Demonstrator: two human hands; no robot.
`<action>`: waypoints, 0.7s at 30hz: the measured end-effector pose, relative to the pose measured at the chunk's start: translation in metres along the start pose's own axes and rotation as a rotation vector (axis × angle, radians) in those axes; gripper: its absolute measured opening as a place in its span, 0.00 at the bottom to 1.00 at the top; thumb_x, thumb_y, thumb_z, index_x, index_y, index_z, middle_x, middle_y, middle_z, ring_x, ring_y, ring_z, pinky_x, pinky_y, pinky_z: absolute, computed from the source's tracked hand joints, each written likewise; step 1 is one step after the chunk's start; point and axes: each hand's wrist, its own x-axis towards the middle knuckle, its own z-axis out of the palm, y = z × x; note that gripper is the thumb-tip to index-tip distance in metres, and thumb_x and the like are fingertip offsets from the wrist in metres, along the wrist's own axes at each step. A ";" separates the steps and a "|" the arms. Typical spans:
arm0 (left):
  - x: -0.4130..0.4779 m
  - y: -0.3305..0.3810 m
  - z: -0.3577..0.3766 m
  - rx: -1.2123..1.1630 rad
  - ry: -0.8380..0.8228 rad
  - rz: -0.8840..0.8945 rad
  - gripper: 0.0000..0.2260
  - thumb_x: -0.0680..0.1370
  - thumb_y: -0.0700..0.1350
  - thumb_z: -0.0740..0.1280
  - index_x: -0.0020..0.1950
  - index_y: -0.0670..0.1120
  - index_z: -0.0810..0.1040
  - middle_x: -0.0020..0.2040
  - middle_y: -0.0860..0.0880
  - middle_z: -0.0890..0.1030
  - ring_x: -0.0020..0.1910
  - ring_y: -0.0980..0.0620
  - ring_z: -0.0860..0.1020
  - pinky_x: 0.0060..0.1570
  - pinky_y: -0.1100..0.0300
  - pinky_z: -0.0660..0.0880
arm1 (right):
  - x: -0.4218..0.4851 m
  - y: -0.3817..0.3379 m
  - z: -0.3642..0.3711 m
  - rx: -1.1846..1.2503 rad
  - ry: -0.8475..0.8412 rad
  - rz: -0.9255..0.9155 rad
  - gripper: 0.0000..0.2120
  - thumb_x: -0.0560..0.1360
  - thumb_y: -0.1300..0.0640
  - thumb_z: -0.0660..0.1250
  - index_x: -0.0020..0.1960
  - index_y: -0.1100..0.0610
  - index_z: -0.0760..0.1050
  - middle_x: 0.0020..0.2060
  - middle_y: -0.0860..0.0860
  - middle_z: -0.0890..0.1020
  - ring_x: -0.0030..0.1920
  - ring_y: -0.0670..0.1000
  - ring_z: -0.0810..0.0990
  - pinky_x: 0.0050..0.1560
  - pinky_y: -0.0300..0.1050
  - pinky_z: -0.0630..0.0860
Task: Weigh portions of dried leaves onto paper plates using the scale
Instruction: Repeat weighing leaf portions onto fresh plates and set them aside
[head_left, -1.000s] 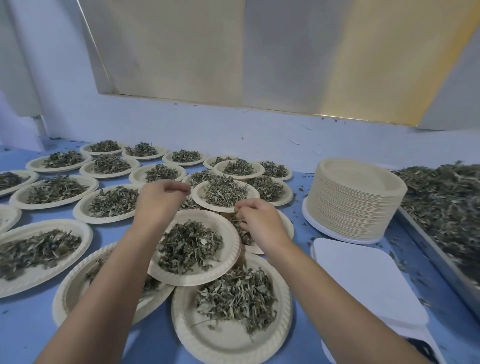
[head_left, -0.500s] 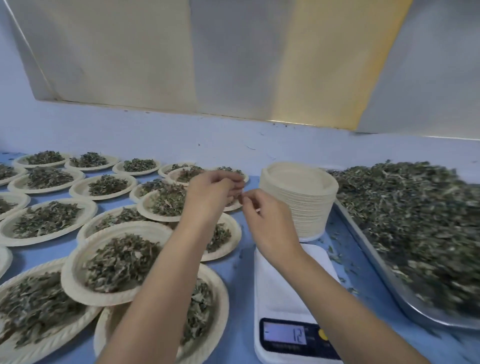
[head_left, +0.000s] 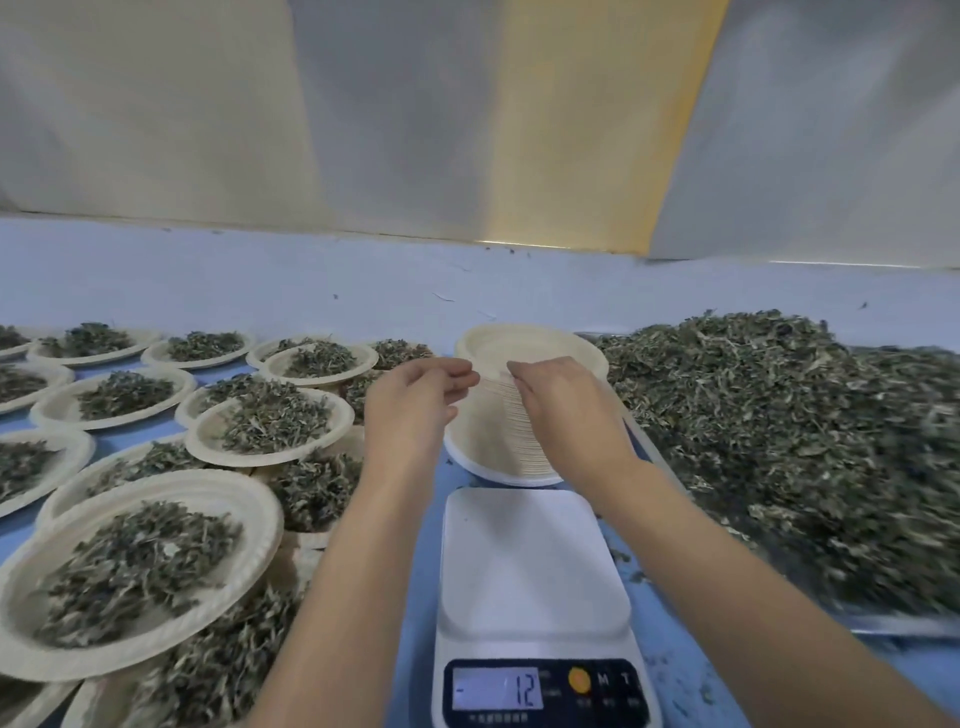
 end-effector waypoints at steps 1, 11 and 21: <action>0.001 -0.001 -0.003 -0.015 0.004 -0.009 0.13 0.77 0.33 0.58 0.42 0.44 0.81 0.36 0.51 0.85 0.46 0.53 0.82 0.52 0.60 0.77 | 0.001 0.001 0.001 0.007 0.001 -0.003 0.14 0.78 0.64 0.58 0.61 0.55 0.75 0.52 0.52 0.81 0.58 0.55 0.74 0.47 0.46 0.67; 0.010 -0.008 -0.013 -0.176 0.050 -0.137 0.10 0.77 0.34 0.60 0.44 0.42 0.81 0.34 0.51 0.84 0.36 0.56 0.82 0.39 0.66 0.78 | 0.002 0.004 -0.006 0.063 -0.081 -0.058 0.16 0.79 0.65 0.58 0.64 0.58 0.74 0.55 0.56 0.80 0.60 0.56 0.73 0.55 0.51 0.72; 0.009 -0.010 -0.009 -0.136 0.043 -0.116 0.11 0.77 0.34 0.59 0.43 0.42 0.80 0.32 0.52 0.83 0.36 0.56 0.80 0.44 0.64 0.76 | 0.004 0.004 0.002 0.091 -0.007 -0.105 0.19 0.79 0.68 0.57 0.68 0.59 0.71 0.56 0.56 0.79 0.59 0.57 0.71 0.56 0.43 0.64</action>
